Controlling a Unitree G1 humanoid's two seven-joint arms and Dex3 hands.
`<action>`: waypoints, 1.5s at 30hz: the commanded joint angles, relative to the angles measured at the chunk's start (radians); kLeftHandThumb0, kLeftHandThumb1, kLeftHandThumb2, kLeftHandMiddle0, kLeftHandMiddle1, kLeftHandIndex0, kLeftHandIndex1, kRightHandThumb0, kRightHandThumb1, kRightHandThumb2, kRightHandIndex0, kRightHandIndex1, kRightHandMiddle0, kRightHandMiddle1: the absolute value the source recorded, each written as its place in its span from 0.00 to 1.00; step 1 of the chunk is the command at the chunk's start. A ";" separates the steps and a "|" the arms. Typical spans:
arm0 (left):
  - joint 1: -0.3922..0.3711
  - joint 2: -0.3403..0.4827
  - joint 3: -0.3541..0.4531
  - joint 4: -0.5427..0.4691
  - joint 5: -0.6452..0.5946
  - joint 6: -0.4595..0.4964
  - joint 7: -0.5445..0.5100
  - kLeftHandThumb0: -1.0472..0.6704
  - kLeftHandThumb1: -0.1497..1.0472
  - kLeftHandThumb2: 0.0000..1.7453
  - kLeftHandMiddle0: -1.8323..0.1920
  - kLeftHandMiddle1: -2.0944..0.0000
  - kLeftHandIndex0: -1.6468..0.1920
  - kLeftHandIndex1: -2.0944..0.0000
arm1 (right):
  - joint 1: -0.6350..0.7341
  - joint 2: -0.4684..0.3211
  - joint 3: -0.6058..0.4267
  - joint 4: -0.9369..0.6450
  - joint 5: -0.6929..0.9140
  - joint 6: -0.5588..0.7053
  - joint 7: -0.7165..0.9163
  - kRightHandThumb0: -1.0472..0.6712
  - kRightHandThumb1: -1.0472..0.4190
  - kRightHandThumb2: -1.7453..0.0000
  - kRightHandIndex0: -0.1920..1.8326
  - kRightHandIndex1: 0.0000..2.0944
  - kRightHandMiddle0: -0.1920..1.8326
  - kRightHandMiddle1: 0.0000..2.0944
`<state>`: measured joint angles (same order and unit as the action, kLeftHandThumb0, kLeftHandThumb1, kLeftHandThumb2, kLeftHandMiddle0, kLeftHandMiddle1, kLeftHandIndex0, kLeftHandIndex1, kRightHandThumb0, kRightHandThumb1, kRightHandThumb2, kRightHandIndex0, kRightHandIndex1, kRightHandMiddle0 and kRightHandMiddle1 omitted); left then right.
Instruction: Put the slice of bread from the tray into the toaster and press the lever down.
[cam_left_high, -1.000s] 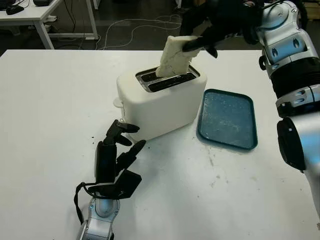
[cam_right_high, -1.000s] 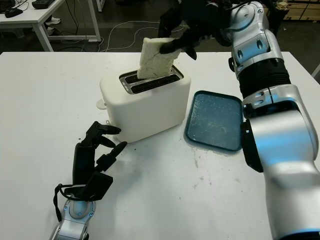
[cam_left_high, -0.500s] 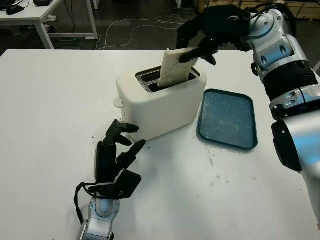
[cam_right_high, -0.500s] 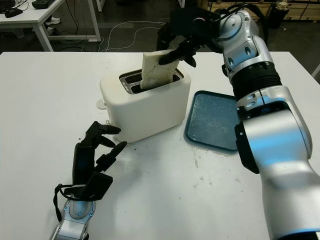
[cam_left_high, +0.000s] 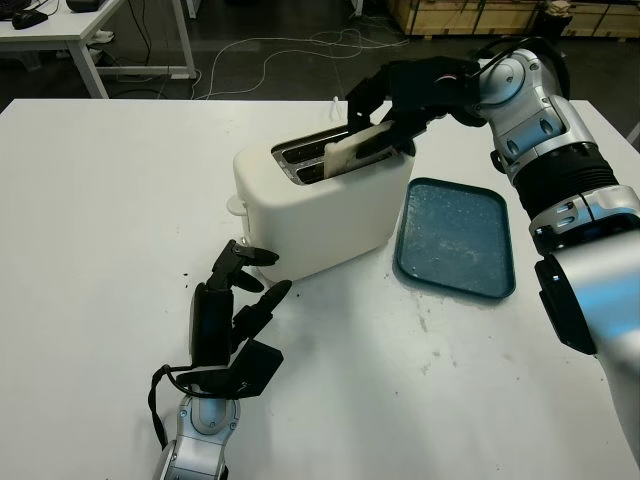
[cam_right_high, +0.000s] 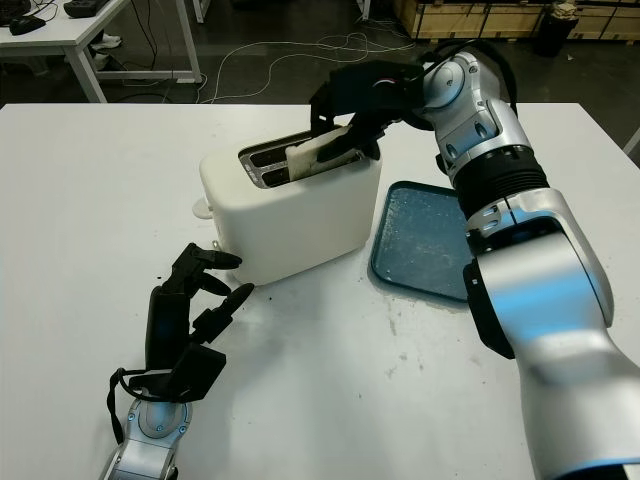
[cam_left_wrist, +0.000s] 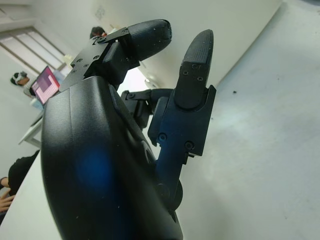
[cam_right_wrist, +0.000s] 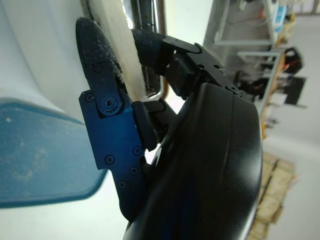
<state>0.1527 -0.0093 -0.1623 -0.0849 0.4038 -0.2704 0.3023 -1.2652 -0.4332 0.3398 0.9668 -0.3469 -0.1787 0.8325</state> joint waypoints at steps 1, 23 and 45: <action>0.004 -0.002 -0.003 0.004 0.009 -0.013 0.011 0.46 0.89 0.05 0.69 0.21 0.68 0.39 | 0.017 -0.010 0.008 -0.013 -0.007 -0.045 0.008 0.12 0.09 0.99 0.27 0.24 0.43 0.04; -0.034 0.075 0.092 -0.063 0.060 -0.105 0.075 0.48 0.89 0.05 0.69 0.17 0.68 0.42 | 0.137 -0.093 -0.112 -0.147 0.000 -0.157 -0.341 0.17 0.12 1.00 0.27 0.29 0.44 0.01; -0.341 0.451 0.364 -0.001 -0.071 -0.309 -0.126 0.47 0.87 0.00 0.56 0.20 0.48 0.59 | 1.068 0.016 -0.413 -0.788 0.307 -0.235 -0.563 0.32 0.10 1.00 0.57 0.24 0.62 0.01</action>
<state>-0.1592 0.4119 0.1908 -0.0980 0.3322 -0.5610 0.1906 -0.2172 -0.4339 -0.0631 0.2001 -0.0501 -0.4248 0.2904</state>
